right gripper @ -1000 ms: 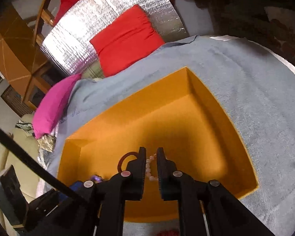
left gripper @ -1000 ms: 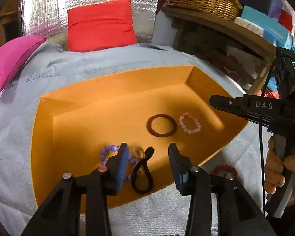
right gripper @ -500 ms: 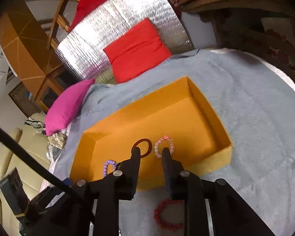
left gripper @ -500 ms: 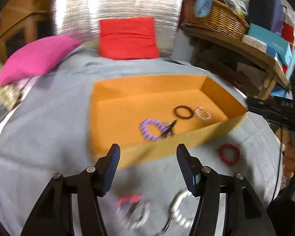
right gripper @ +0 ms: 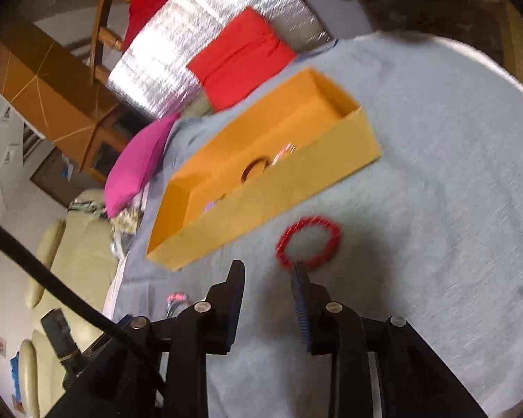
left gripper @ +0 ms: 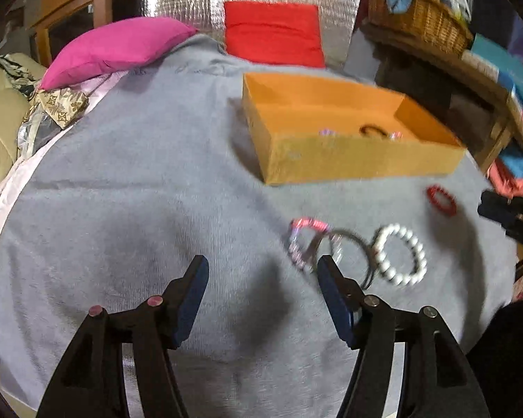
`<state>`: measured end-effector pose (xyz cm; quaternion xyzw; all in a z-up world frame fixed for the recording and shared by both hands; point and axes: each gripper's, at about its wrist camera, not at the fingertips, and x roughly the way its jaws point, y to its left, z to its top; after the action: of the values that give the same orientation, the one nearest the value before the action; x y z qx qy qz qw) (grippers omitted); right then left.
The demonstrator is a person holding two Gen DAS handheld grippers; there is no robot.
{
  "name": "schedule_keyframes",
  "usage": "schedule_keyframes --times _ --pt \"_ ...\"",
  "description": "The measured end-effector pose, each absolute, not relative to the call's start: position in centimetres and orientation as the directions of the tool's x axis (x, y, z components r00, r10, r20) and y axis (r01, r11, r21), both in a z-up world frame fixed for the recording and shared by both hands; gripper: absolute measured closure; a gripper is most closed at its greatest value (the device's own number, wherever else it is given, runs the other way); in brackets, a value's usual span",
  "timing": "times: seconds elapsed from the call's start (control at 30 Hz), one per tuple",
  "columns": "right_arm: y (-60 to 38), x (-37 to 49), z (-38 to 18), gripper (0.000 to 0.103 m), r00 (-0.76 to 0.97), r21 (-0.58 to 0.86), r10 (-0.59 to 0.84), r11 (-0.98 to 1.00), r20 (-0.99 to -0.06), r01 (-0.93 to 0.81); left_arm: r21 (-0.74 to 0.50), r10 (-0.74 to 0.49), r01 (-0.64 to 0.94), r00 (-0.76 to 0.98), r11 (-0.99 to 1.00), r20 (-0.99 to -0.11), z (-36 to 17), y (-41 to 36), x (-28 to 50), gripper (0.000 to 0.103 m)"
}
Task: Organize jewelry
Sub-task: 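Withdraw both tools from the box while the right tool moves toward the red bracelet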
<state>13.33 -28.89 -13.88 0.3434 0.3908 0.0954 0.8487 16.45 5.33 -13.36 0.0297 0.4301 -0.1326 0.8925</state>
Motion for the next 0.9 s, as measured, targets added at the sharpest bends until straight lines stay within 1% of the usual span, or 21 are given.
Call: schedule_keyframes --times 0.23,0.37,0.53,0.57,0.63,0.67,0.7,0.8,0.9 --pt "-23.4 16.1 -15.9 0.073 0.572 0.651 0.508 0.757 -0.644 0.06 -0.05 -0.258 0.358 0.561 0.932 -0.786 -13.8 3.5 16.2 0.037" --pt "-21.1 17.0 -16.6 0.073 0.522 0.625 0.517 0.78 -0.678 0.038 -0.034 -0.257 0.387 0.541 0.921 -0.801 -14.2 2.4 16.3 0.037" --pt "-21.3 17.1 -17.1 0.073 0.509 0.614 0.504 0.787 -0.698 0.063 -0.011 -0.225 0.381 0.523 0.925 -0.822 -14.8 1.3 16.7 0.037" --pt "-21.4 17.1 -17.1 0.072 0.509 0.617 0.505 0.784 -0.697 0.067 -0.011 -0.222 0.379 0.519 0.925 -0.825 -14.8 1.1 16.8 0.037" --pt "-21.6 17.0 -17.1 0.064 0.512 0.616 0.5 0.785 -0.698 0.073 -0.021 -0.229 0.383 0.507 0.923 -0.831 -15.0 0.7 16.7 0.037" --pt "-21.6 16.9 -17.0 0.054 0.516 0.611 0.494 0.788 -0.699 0.072 -0.024 -0.232 0.385 0.502 0.922 -0.833 -15.1 0.6 16.8 0.036" --pt "-21.8 16.7 -16.8 0.051 0.519 0.608 0.492 0.791 -0.698 0.067 -0.025 -0.232 0.386 0.498 0.922 -0.835 -15.1 0.5 16.8 0.036" --pt "-21.3 16.6 -16.4 0.051 0.528 0.592 0.484 0.805 -0.698 0.043 -0.027 -0.225 0.378 0.491 0.926 -0.842 -15.3 0.3 17.0 0.036" --pt "-20.8 16.5 -16.2 0.051 0.533 0.567 0.471 0.824 -0.703 0.02 -0.053 -0.234 0.361 0.48 0.931 -0.846 -15.3 0.8 17.3 0.036"
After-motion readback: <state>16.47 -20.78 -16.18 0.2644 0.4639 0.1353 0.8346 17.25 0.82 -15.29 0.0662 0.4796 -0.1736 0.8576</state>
